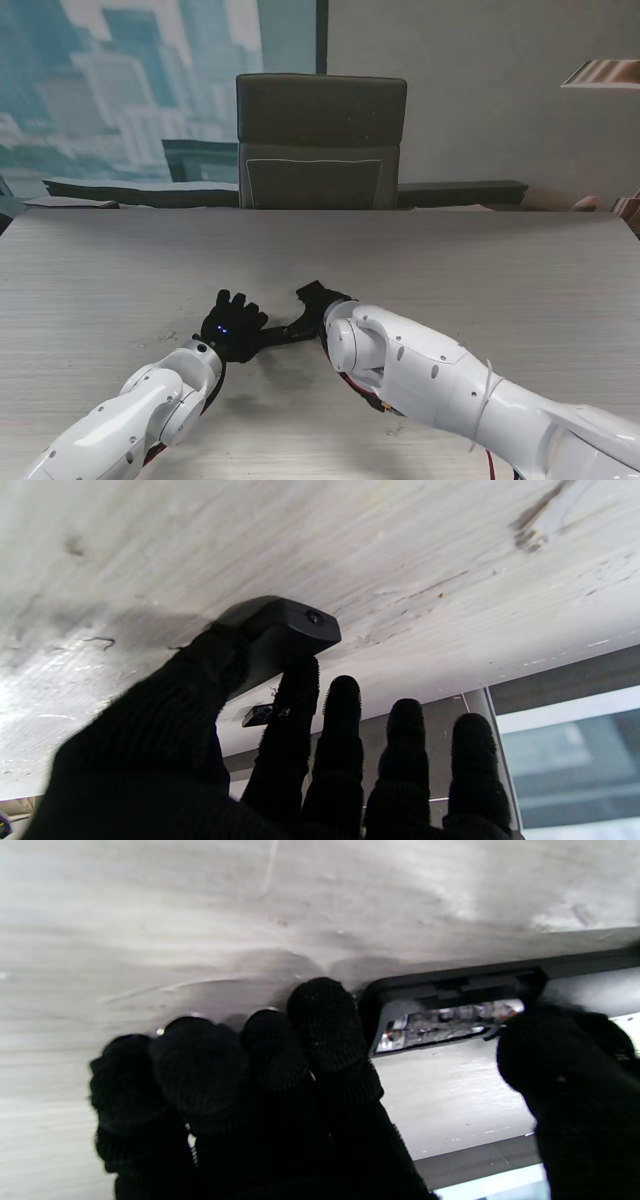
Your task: Install the batteries into the remote control and close the cover
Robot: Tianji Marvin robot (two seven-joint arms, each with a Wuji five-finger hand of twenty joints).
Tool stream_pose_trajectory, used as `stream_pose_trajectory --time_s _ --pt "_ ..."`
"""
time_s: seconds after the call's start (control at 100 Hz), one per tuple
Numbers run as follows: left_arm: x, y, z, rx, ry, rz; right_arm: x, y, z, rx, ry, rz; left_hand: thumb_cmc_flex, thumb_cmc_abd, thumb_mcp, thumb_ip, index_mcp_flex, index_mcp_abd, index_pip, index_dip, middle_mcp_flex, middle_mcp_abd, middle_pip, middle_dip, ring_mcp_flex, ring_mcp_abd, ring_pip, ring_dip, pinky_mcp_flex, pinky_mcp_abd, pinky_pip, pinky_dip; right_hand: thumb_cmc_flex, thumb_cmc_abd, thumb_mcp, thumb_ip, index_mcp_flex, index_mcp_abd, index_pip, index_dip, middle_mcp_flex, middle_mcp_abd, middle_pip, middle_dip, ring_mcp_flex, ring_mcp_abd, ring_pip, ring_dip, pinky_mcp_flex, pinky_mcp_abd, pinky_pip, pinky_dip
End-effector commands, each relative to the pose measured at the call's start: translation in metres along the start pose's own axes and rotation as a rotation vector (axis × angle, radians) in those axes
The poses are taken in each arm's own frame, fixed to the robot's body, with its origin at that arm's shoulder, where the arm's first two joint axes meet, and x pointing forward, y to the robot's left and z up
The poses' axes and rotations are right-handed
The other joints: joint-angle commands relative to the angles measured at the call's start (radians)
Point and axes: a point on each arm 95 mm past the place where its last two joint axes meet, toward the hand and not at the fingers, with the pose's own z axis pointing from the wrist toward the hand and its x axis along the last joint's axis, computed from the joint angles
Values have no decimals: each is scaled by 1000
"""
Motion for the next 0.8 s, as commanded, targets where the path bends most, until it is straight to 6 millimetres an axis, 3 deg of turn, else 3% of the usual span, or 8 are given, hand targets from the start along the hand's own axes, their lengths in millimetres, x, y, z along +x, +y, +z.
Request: stream_pose_trajectory --time_s 0.0,0.38,0.43,0.51,0.65,0.68,0.71,0.79 --pt "3 22 -6 -75 4 0 3 -23 -1 65 5 1 96 19 11 41 95 -203 157 57 -7 -1 10 8 -9 2 8 -8 -8 2 11 -18 62 -34 85 9 -80 -59 -143 -12 -19 54 -11 6 16 -23 -1 13 13 -2 49 14" --pt "4 22 -6 -76 5 2 2 -24 -2 64 8 -3 96 19 10 42 96 -203 157 57 -7 0 10 8 -10 4 7 -8 -8 1 11 -18 182 -115 230 4 -78 -69 -127 -12 -3 38 -9 1 39 -38 -5 5 36 -9 50 0" --pt "4 22 -6 -76 5 2 2 -24 -1 63 11 8 96 19 10 42 95 -200 156 56 -6 0 10 8 -10 4 8 -8 -8 2 10 -18 215 -106 240 -45 -89 -73 -83 -124 -1 36 -9 -2 42 -41 -4 0 38 -9 54 -13" --pt "4 22 -6 -76 5 2 2 -24 -1 64 13 31 96 20 10 42 95 -199 156 57 -6 0 10 8 -11 4 7 -8 -8 2 11 -18 253 -87 248 -84 -100 -76 -47 -188 1 38 -10 -3 44 -39 -3 0 41 -9 57 -17" --pt "4 22 -6 -77 4 2 2 -24 0 71 12 62 95 20 9 42 94 -198 155 56 -7 0 9 7 -10 3 7 -8 -8 2 10 -18 263 -80 247 -94 -106 -77 -36 -204 -2 39 -11 -4 43 -40 -5 -1 41 -9 58 -18" --pt "3 22 -6 -77 4 1 2 -24 0 72 12 67 95 21 9 42 96 -206 156 57 -7 0 9 7 -10 4 7 -8 -8 2 10 -18 239 -88 250 -80 -104 -75 -42 -202 -4 39 -11 -3 40 -39 -6 0 41 -9 57 -18" --pt "3 22 -6 -77 4 1 2 -24 0 72 11 69 95 20 9 42 95 -200 156 57 -7 0 9 7 -9 3 7 -8 -8 2 10 -18 188 -87 246 -20 -92 -69 -81 -122 -9 40 -12 -3 35 -37 -7 1 37 -10 56 -18" --pt "3 22 -6 -77 4 1 1 -24 0 73 11 77 95 21 9 42 96 -203 156 57 -6 -1 10 7 -10 4 7 -8 -8 1 10 -18 119 -101 202 -14 -100 -64 -99 -92 -22 44 -13 -2 24 -36 -9 2 22 -12 53 -17"
